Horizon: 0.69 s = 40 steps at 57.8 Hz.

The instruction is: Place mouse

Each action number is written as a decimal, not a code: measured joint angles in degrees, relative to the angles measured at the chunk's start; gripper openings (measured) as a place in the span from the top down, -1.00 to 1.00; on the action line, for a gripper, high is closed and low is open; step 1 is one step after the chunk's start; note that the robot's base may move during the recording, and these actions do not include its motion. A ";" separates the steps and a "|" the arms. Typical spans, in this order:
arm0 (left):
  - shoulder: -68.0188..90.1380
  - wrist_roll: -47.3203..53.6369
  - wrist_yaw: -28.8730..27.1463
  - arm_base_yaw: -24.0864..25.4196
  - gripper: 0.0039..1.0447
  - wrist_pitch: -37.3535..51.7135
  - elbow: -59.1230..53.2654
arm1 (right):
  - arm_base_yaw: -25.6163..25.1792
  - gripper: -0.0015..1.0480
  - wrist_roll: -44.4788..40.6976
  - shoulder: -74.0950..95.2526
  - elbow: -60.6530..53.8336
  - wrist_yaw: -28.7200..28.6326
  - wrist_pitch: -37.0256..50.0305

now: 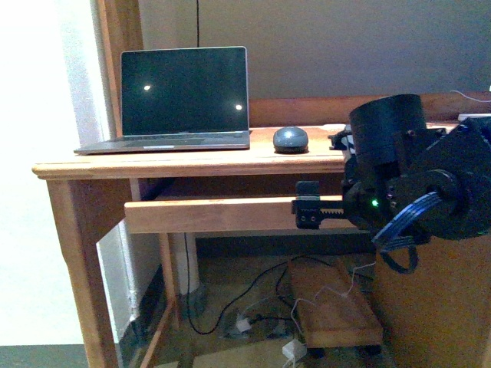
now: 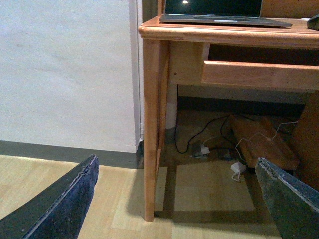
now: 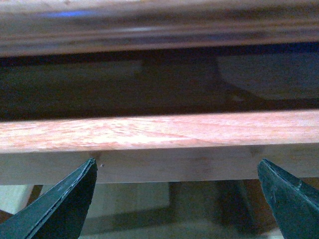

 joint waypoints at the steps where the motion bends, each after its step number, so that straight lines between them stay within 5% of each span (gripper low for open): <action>1: 0.00 0.00 0.00 0.00 -0.86 0.00 0.00 | 0.28 -0.85 0.04 0.48 0.83 0.37 -0.31; 40: 0.00 0.00 0.00 0.00 -0.86 0.00 0.00 | 1.97 -0.85 3.82 3.52 7.13 4.48 -1.66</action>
